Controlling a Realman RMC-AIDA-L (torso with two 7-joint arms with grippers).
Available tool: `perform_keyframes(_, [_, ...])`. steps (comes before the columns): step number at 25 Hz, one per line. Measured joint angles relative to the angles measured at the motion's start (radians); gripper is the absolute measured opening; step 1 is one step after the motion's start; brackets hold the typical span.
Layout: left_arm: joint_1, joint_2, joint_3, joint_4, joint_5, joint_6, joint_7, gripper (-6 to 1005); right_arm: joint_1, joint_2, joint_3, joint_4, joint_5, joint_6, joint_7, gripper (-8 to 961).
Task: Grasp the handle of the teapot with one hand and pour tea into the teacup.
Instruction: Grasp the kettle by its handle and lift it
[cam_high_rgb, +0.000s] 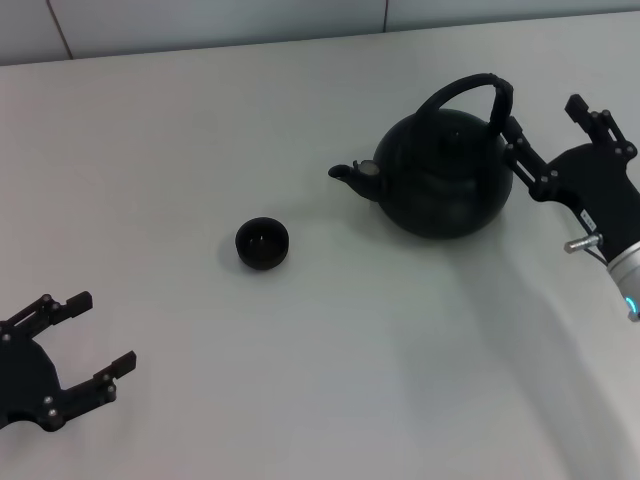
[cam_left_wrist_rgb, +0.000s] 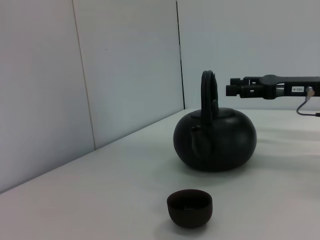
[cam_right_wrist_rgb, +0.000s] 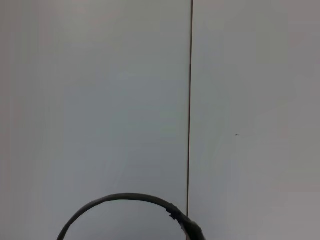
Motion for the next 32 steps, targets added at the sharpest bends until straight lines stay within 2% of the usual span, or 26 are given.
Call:
perform_keyframes(15, [-0.001,-0.001,-0.013,0.0,0.0,-0.003,0.0,811,0.106,-0.003,0.001,-0.069,-0.036,0.129,0.088,774])
perform_keyframes(32, [0.0,-0.003,-0.025,0.0,0.0,-0.003,0.0,811,0.11,-0.003,0.001,-0.07,-0.038,0.139,0.092,769])
